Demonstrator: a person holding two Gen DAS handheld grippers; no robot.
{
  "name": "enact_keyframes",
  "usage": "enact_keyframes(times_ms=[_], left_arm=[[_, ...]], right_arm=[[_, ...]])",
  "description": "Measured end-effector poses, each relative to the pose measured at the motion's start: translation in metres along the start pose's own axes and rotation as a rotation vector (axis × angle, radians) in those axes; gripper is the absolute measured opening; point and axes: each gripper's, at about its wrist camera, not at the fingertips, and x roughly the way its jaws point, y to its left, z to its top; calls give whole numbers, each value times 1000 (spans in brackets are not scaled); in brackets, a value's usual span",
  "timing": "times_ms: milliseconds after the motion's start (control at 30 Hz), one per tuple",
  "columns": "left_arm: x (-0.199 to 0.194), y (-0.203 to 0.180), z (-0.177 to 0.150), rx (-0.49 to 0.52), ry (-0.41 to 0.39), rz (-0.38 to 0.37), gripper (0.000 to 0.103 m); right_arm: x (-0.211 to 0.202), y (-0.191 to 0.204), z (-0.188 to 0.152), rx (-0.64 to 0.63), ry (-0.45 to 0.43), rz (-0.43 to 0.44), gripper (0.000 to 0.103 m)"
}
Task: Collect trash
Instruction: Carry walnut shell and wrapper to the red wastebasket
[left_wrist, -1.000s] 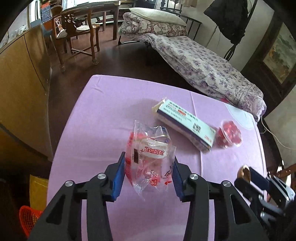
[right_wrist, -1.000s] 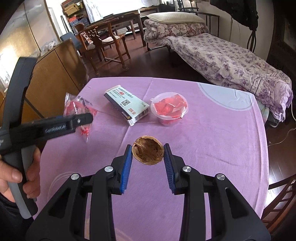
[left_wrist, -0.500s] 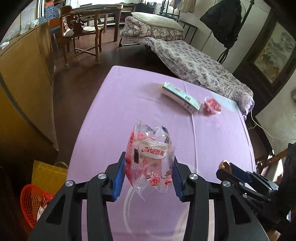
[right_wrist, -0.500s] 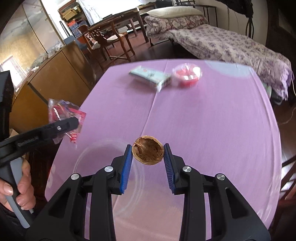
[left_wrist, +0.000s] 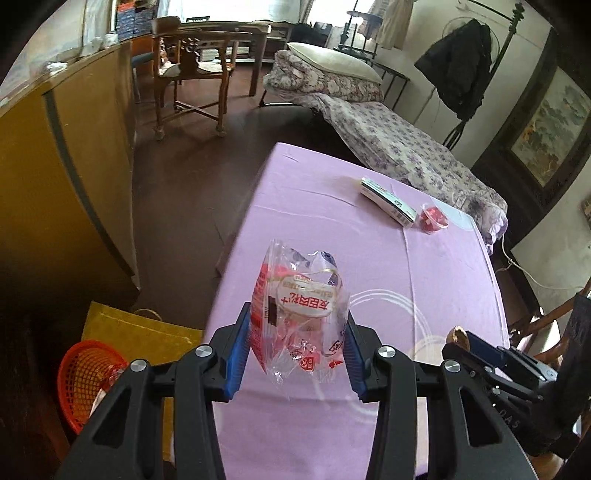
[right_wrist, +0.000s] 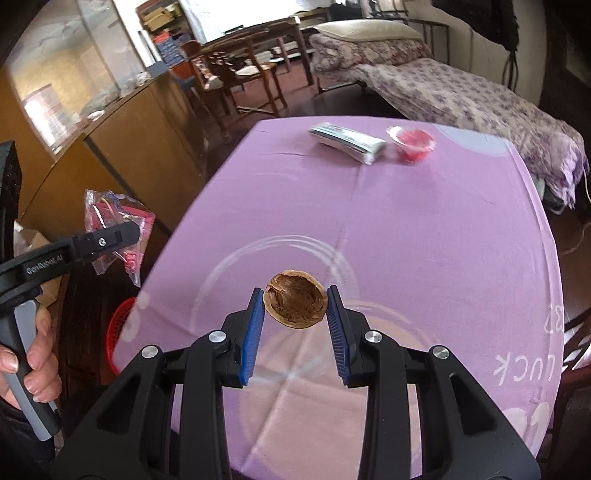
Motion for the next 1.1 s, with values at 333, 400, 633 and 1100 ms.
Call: enact_keyframes(times_ms=[333,400,633,1100], left_arm=[[-37,43,-13,-47,-50,29,45],[-42,53,-17,-62,-53,32,45],[-58,103,-38,-148,-62,72,45],[-75,234,-97,-393,-12,240,45]], right_arm=[[-10,70,6,-122,8,105,35],[-10,83,6,-142,16,127,35],[-3,137,6,-226,50,190,35],[26,267,0,-478,186,333,35]])
